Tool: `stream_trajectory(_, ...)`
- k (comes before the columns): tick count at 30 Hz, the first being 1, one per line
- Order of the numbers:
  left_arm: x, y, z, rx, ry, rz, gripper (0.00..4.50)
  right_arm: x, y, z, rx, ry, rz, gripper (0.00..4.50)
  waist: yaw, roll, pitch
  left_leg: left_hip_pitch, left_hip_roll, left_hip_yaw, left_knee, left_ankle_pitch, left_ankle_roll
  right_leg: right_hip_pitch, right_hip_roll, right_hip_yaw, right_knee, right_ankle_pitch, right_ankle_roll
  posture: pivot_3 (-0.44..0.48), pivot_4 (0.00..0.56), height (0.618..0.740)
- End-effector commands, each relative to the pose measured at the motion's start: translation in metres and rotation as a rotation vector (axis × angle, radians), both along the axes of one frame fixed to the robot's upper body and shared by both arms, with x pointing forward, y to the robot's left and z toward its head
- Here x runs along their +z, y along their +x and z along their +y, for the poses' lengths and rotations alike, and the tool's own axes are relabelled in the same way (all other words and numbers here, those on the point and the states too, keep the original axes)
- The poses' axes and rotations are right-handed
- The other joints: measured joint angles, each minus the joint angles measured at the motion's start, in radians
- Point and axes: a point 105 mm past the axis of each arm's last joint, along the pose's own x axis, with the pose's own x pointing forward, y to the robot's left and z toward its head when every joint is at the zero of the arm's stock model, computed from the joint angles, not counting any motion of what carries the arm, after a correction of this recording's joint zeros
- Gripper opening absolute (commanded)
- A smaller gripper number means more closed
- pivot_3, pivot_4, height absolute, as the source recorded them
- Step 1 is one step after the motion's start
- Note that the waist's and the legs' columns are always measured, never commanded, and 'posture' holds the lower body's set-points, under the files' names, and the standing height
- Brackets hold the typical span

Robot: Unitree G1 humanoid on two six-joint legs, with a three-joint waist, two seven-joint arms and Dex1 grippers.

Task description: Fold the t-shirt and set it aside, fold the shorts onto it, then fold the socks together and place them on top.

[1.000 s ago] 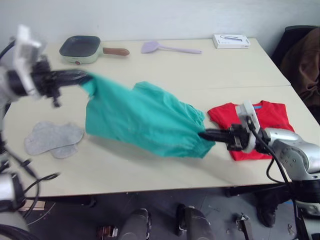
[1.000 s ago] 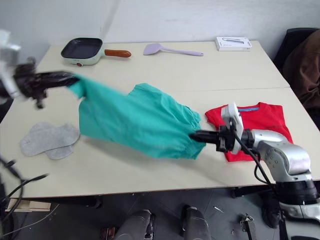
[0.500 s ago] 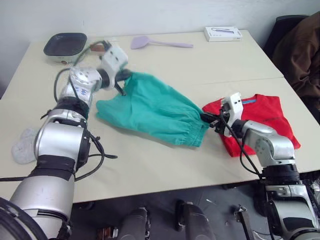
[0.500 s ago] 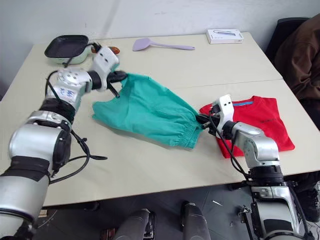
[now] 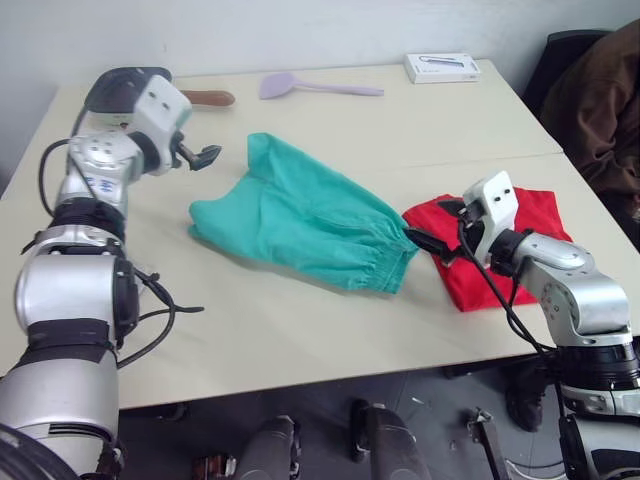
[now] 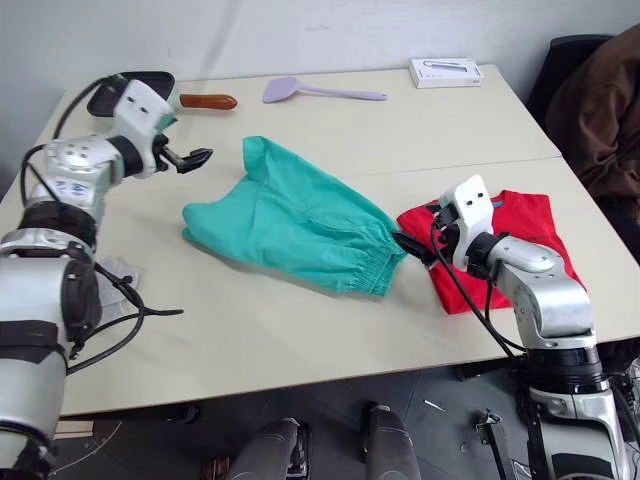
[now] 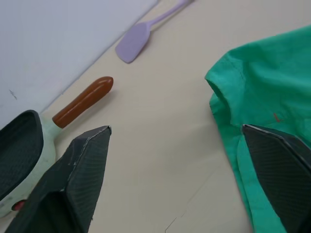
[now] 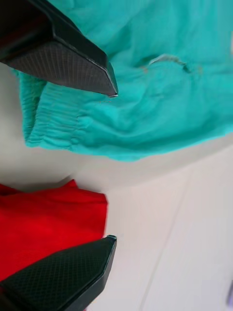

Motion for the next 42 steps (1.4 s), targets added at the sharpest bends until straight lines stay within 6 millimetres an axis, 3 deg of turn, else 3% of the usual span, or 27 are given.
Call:
stream_trajectory(1, 0.022, -0.029, 0.02, -0.136, 0.007, -0.048, 4.46, 0.008, -0.014, 0.015, 0.088, -0.024, -0.034, 4.5, -0.023, 0.0, 0.0, -0.002, -0.009, -0.014, -0.002, 0.005, 0.001, 0.003, -0.009, -0.008, 0.002, 0.0, 0.0, 0.0, 0.15, 0.74)
stream_trajectory(3, 0.016, -0.048, 0.03, -0.216, 0.022, -0.009, 4.46, 0.003, -0.02, 0.023, 0.12, -0.009, -0.006, 4.5, -0.04, 0.0, 0.0, 0.0, -0.025, -0.034, -0.013, 0.017, 0.006, 0.01, -0.021, -0.024, 0.004, -0.001, 0.002, 0.0, 0.15, 0.74)
stream_trajectory(4, 0.011, -0.057, 0.032, -0.258, 0.032, 0.017, 4.46, 0.001, -0.021, 0.026, 0.132, -0.007, 0.001, 4.5, -0.048, 0.0, 0.0, -0.001, -0.036, -0.05, -0.015, 0.022, 0.007, 0.015, -0.026, -0.028, 0.006, -0.007, 0.011, 0.0, 0.15, 0.74)
stream_trajectory(7, -0.013, -0.077, 0.031, -0.336, 0.114, 0.097, 4.46, 0.0, -0.026, 0.031, 0.169, -0.01, -0.001, 4.5, -0.044, 0.001, 0.001, 0.001, -0.062, -0.095, -0.012, 0.032, 0.006, 0.027, -0.036, -0.009, 0.016, -0.022, 0.036, 0.0, 0.15, 0.74)
stream_trajectory(10, -0.034, -0.088, 0.025, -0.369, 0.208, 0.137, 4.46, 0.001, -0.033, 0.036, 0.22, -0.04, -0.023, 4.5, 0.0, 0.001, 0.001, -0.001, -0.062, -0.097, -0.012, 0.032, 0.002, 0.027, -0.021, 0.037, 0.01, -0.022, 0.036, 0.0, 0.15, 0.74)
stream_trajectory(13, -0.043, -0.091, 0.018, -0.383, 0.242, 0.151, 4.46, 0.003, -0.042, 0.038, 0.257, -0.09, -0.055, 4.5, 0.036, 0.001, 0.0, -0.003, -0.062, -0.104, -0.012, 0.033, -0.002, 0.025, -0.011, 0.063, 0.008, -0.022, 0.036, 0.0, 0.15, 0.74)
stream_trajectory(17, -0.06, -0.093, -0.002, -0.469, 0.314, 0.172, 4.46, -0.006, -0.068, 0.046, 0.344, -0.14, -0.031, 4.5, 0.048, 0.001, 0.0, -0.004, -0.061, -0.105, -0.014, 0.033, -0.005, 0.025, -0.006, 0.073, 0.005, -0.022, 0.036, 0.0, 0.15, 0.74)
stream_trajectory(20, -0.068, -0.09, -0.011, -0.5, 0.338, 0.176, 4.46, -0.017, -0.081, 0.055, 0.37, -0.172, -0.031, 4.5, 0.04, 0.001, 0.0, -0.004, -0.061, -0.103, -0.014, 0.033, -0.005, 0.025, -0.006, 0.074, 0.004, -0.022, 0.036, 0.0, 0.15, 0.74)
stream_trajectory(27, -0.093, -0.078, -0.023, -0.544, 0.443, 0.202, 4.46, -0.032, -0.075, 0.055, 0.277, -0.228, -0.055, 4.5, 0.02, 0.001, 0.0, -0.003, -0.057, -0.098, -0.016, 0.035, -0.008, 0.024, -0.005, 0.074, 0.002, -0.023, 0.037, 0.0, 0.15, 0.74)
stream_trajectory(30, -0.093, -0.067, -0.03, -0.537, 0.436, 0.179, 4.46, -0.037, -0.077, 0.057, 0.295, -0.268, -0.069, 4.5, 0.022, 0.001, 0.0, -0.003, -0.056, -0.098, -0.016, 0.035, -0.009, 0.023, -0.003, 0.074, 0.002, -0.023, 0.037, 0.0, 0.15, 0.74)
stream_trajectory(33, -0.096, -0.059, -0.041, -0.56, 0.431, 0.192, 4.46, -0.043, -0.072, 0.059, 0.283, -0.279, -0.048, 4.5, 0.029, 0.0, 0.0, -0.004, -0.056, -0.098, -0.016, 0.035, -0.009, 0.023, -0.003, 0.074, 0.002, -0.023, 0.037, 0.0, 0.15, 0.74)
stream_trajectory(42, -0.106, -0.03, -0.069, -0.479, 0.463, 0.114, 4.46, -0.066, -0.047, 0.051, 0.195, -0.523, -0.176, 4.5, 0.031, 0.0, 0.0, -0.004, -0.057, -0.095, -0.016, 0.035, -0.009, 0.02, -0.003, 0.075, 0.004, -0.023, 0.038, 0.0, 0.15, 0.74)
